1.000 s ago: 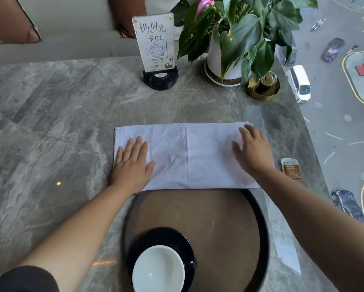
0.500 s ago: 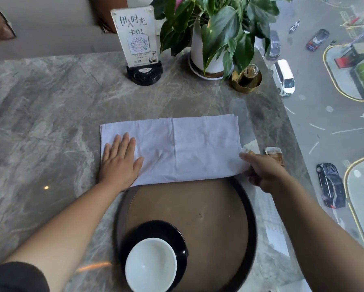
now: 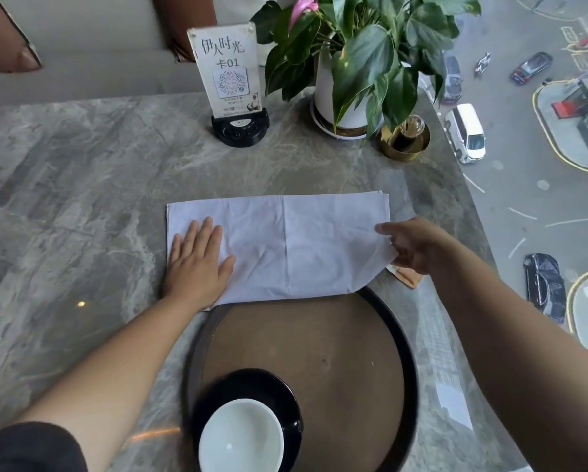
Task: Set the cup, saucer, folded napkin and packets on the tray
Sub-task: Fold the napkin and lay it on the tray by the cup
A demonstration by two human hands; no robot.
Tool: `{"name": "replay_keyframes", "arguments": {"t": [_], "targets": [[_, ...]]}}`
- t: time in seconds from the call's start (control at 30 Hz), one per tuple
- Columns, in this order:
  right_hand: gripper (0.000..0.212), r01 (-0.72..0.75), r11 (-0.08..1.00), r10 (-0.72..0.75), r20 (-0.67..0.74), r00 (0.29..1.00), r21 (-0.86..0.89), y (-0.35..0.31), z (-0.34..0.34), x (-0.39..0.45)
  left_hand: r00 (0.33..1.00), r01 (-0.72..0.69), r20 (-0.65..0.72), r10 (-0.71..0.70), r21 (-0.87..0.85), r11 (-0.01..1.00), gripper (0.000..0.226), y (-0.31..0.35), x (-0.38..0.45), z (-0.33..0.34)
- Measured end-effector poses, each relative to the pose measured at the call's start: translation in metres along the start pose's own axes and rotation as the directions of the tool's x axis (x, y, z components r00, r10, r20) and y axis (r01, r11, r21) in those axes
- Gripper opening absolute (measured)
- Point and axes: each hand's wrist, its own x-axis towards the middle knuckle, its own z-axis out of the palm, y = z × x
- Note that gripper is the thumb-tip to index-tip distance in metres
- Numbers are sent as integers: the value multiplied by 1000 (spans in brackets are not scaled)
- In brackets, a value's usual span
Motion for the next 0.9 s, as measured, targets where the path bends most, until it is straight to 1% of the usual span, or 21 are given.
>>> {"name": "replay_keyframes", "arguments": {"t": [0.07, 0.13, 0.23, 0.3, 0.4, 0.43, 0.5, 0.6, 0.67, 0.7, 0.73, 0.8, 0.9], "targets": [[26, 13, 999, -15, -54, 998, -38, 2, 0, 0, 1000, 1, -3, -1, -2, 1000, 74, 0, 0, 0], [27, 14, 993, -23, -83, 996, -115, 6, -2, 0, 1000, 1, -8, -1, 0, 1000, 74, 1, 0, -1], [28, 7, 992, -14, -59, 998, -126, 6, -3, 0, 1000, -3, -7, 3, 6, 1000, 74, 1, 0, -1], [28, -1, 997, 0, -2, 1000, -71, 2, -3, 0, 1000, -2, -9, 2, 10, 1000, 74, 1, 0, -2], [31, -67, 989, 54, 101, 993, 129, -4, -11, 2, 1000, -4, -11, 4, 11, 1000, 74, 1, 0, -2], [33, -92, 982, 68, 141, 988, 167, -6, -14, 3, 1000, -3, -11, 4, 13, 1000, 74, 1, 1, -3], [32, -117, 974, 76, 209, 975, 193, -9, -24, 4, 1000, 5, -7, -5, 11, 1000, 71, 2, 5, -4], [23, -110, 971, 52, 263, 963, 211, -18, -37, 9, 1000, 23, 1, -23, -20, 1000, 67, 7, 19, -9], [22, -72, 979, 20, 260, 965, 190, -26, -42, 13, 1000, 27, 4, -27, -36, 999, 66, 13, 32, -14], [25, -29, 985, -13, 244, 970, 171, -30, -43, 16, 1000, 26, 5, -26, -39, 999, 66, 16, 38, -16], [26, 28, 989, -60, 219, 974, 148, -33, -44, 19, 1000, 25, 7, -25, -39, 999, 66, 19, 44, -18], [23, 155, 985, -166, 173, 971, 79, -38, -44, 22, 999, 26, 23, -26, -34, 999, 67, 21, 52, -20], [18, 311, 950, -307, 112, 945, -18, -38, -43, 20, 998, 28, 60, -26, -24, 999, 67, 20, 54, -20]]}}
